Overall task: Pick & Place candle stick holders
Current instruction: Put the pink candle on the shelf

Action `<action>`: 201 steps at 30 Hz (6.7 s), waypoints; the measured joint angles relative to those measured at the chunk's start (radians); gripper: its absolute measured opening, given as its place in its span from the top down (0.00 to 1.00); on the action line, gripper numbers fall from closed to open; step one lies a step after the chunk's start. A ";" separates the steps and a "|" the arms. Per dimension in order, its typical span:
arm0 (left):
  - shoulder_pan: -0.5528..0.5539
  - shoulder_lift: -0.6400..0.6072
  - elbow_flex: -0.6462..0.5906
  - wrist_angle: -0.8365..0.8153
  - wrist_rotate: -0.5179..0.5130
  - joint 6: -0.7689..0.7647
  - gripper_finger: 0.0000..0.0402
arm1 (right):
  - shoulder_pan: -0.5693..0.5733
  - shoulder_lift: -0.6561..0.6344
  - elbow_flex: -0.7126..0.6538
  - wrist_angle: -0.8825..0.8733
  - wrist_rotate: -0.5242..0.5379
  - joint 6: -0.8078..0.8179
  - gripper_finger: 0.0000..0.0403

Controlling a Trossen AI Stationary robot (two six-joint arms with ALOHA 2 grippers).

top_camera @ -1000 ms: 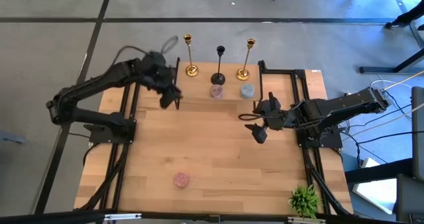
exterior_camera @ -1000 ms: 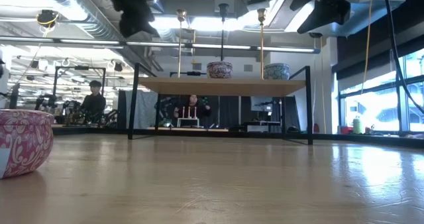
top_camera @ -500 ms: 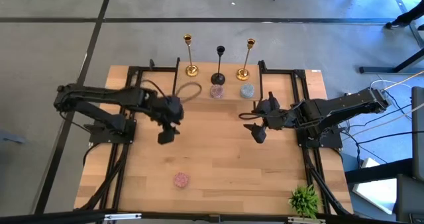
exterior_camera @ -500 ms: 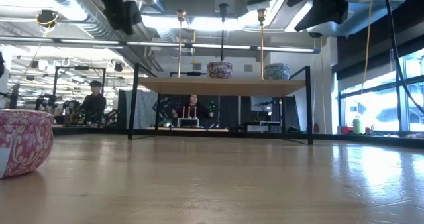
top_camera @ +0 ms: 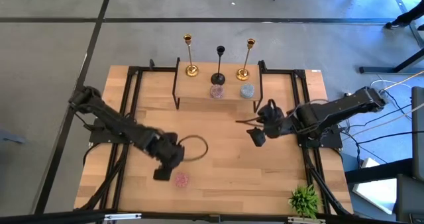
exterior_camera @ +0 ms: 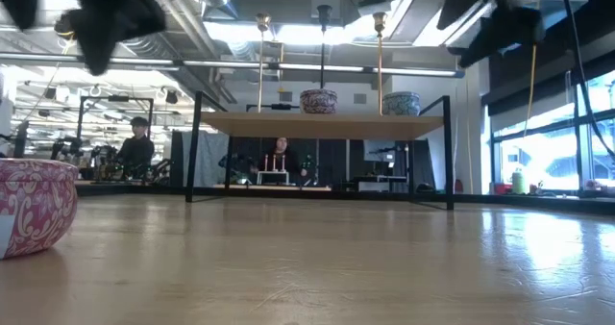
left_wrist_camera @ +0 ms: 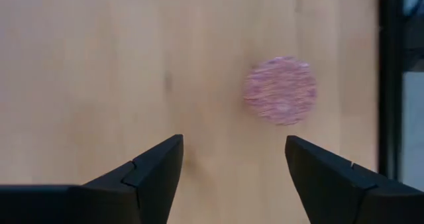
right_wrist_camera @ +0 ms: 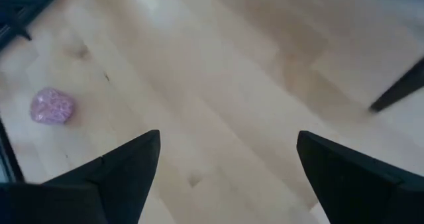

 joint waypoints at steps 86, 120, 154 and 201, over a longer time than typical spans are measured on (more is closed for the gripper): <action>-0.126 0.460 0.371 -0.040 -0.072 -0.336 0.20 | 0.378 0.153 0.001 0.041 0.122 0.277 0.11; -0.190 0.526 0.361 -0.107 -0.228 -0.361 0.02 | 0.377 0.153 0.001 0.038 0.137 0.266 0.11; -0.206 0.577 0.361 -0.048 -0.149 -0.257 0.02 | 0.377 0.153 0.001 0.057 0.173 0.259 0.11; -0.174 0.604 0.361 -0.041 -0.059 -0.319 0.28 | 0.376 0.153 0.001 0.073 0.182 0.265 0.11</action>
